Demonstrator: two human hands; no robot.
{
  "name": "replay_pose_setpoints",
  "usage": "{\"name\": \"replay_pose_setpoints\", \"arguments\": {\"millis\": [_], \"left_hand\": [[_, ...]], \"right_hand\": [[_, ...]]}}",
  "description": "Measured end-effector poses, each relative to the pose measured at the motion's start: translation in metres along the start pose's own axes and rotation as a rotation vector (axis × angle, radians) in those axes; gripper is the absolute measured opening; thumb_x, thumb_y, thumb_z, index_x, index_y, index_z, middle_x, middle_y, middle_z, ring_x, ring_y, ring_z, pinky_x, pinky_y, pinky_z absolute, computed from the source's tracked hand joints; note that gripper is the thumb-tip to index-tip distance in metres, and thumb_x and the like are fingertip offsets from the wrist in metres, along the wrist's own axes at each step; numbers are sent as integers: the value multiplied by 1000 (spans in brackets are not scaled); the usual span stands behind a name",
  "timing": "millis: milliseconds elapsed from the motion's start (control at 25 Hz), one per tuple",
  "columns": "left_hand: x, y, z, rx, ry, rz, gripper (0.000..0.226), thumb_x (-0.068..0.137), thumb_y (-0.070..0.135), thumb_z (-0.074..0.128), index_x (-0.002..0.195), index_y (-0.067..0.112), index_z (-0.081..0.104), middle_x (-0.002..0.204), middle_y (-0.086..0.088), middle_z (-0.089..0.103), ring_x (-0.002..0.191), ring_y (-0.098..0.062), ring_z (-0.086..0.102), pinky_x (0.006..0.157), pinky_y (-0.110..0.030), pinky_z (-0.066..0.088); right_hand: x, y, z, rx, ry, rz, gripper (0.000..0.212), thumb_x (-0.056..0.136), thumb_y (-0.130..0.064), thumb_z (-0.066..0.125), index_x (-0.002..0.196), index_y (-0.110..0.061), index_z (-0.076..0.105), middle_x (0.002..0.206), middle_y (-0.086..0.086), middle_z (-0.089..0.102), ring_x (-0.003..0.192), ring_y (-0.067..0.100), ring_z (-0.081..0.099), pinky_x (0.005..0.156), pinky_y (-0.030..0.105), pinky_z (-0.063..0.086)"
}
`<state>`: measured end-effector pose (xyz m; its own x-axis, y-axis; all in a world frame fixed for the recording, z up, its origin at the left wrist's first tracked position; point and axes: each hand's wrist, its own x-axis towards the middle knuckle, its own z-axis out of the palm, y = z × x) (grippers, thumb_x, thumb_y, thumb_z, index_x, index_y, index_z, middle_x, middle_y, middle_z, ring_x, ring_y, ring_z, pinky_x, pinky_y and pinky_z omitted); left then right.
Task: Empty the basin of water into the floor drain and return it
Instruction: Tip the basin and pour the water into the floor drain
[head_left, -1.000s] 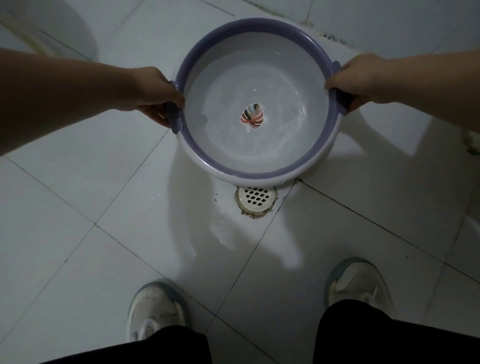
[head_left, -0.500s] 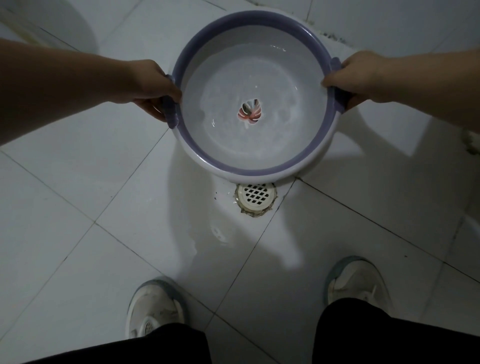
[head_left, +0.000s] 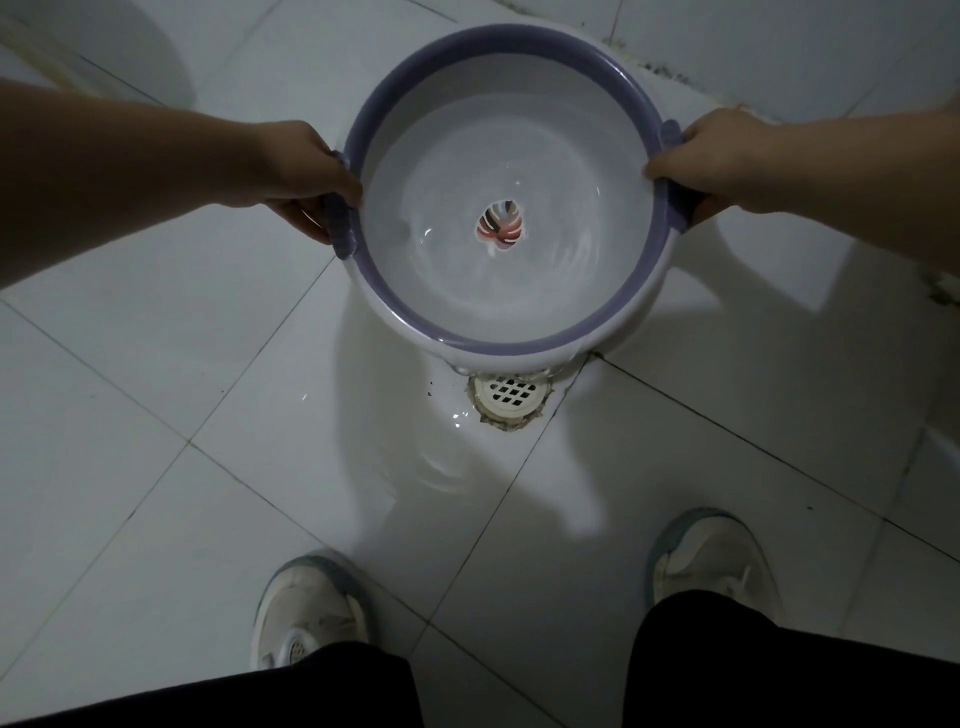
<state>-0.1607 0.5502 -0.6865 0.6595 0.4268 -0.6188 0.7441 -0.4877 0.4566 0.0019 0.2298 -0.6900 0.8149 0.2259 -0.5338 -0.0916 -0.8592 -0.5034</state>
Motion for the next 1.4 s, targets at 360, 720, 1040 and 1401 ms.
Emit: {"name": "replay_pose_setpoints", "arguments": {"millis": [360, 720, 1040, 1401], "left_hand": [[4, -3, -2, -1, 18, 14, 20, 84, 9, 67, 100, -3, 65, 83, -18, 75, 67, -27, 75, 54, -35, 61], [3, -3, 1, -6, 25, 26, 23, 82, 8, 66, 100, -6, 65, 86, -21, 75, 67, -27, 75, 52, -33, 61], [5, -4, 3, -14, 46, 28, 14, 82, 9, 67, 90, -2, 64, 68, -14, 75, 61, -26, 74, 45, -28, 56], [3, -7, 2, 11, 44, 34, 17, 83, 13, 69, 94, 0, 65, 86, -18, 74, 64, -26, 74, 49, -30, 59]], "right_hand": [[5, 1, 1, 41, 11, -24, 40, 94, -18, 60, 125, 7, 55, 79, 13, 62, 62, 26, 63, 45, 34, 56], [12, 6, 2, 47, 38, -28, 37, 92, -17, 62, 120, 7, 58, 76, 13, 60, 59, 27, 62, 35, 30, 54], [18, 11, 2, 35, 49, -21, 41, 92, -24, 63, 120, 6, 58, 78, 15, 64, 63, 30, 66, 63, 41, 62], [17, 10, 3, 36, 56, -32, 42, 92, -24, 64, 122, 5, 58, 78, 14, 63, 61, 28, 65, 54, 34, 55]]}}
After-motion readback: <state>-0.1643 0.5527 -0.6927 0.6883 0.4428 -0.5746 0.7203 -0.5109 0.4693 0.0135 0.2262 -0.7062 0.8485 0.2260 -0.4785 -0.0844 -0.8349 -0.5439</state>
